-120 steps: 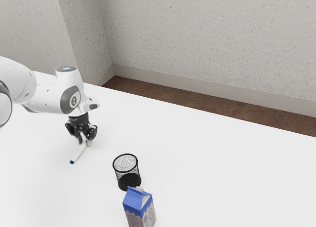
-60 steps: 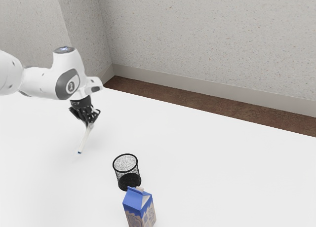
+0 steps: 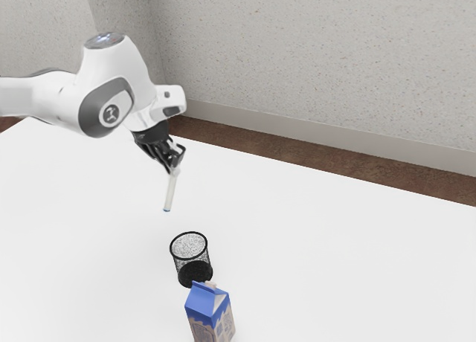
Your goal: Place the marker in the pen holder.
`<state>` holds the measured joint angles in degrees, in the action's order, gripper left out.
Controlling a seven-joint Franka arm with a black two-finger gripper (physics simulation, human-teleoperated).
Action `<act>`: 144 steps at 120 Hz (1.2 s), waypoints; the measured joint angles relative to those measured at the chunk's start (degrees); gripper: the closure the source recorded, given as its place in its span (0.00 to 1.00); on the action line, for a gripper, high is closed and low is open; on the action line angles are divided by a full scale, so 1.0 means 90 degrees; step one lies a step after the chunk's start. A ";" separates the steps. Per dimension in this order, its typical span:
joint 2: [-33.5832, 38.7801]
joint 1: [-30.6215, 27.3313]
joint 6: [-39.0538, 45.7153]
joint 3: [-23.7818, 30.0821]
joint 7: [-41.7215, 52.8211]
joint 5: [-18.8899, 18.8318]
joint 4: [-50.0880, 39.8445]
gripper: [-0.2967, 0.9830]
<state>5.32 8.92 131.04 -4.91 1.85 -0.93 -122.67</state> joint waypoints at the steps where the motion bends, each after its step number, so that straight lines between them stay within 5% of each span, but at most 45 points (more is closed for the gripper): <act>1: 0.0011 0.0003 -0.0006 0.0023 -0.0004 0.0001 -0.0008 0.85; 88: -0.0340 0.0095 -0.0349 0.0681 -0.0279 0.0289 -0.0553 0.85; 114: -0.0465 0.0025 -0.0560 0.0667 -0.0182 0.0465 -0.0438 0.50; 144: -0.0352 0.0036 -0.2906 0.0447 0.0397 0.0019 0.2559 0.31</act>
<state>2.15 9.25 104.89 -0.89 5.42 -0.77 -99.64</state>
